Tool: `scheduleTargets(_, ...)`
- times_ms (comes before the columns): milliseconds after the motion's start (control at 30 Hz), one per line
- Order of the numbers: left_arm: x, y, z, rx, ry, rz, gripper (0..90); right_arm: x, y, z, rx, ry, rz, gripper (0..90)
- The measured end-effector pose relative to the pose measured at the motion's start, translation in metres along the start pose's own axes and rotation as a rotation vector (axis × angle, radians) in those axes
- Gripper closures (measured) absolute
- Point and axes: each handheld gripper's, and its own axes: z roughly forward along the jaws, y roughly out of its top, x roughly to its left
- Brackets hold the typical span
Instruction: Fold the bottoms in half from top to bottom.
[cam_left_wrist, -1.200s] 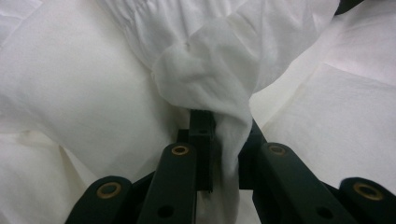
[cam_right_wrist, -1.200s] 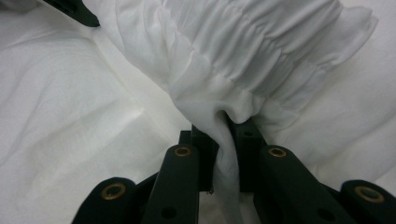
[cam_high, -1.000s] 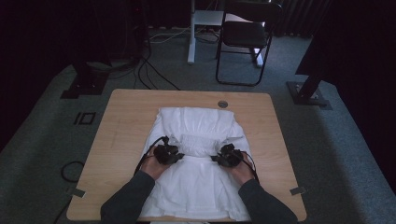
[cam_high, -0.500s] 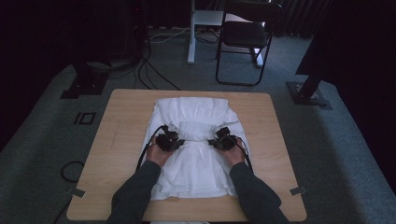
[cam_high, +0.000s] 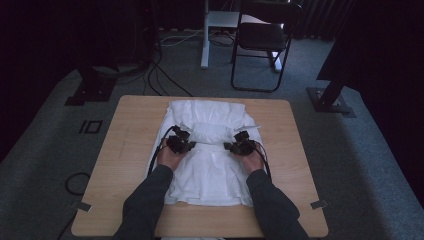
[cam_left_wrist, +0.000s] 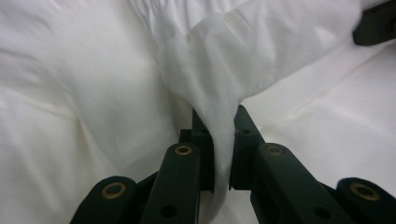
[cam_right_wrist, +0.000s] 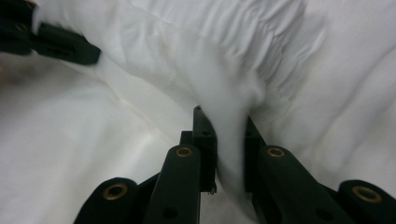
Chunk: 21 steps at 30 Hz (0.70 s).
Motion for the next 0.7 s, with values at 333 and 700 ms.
scheduleTargets(333,-0.029,0.025,-0.096,-0.303,-0.018,0.069,84.5,0.033,0.039,-0.091,-0.238,-0.027,-0.183,83.1)
scheduleTargets(700,-0.049,-0.051,-0.085,-0.245,-0.125,-0.011,83.8,0.056,-0.026,-0.093,-0.162,0.048,-0.208,82.9)
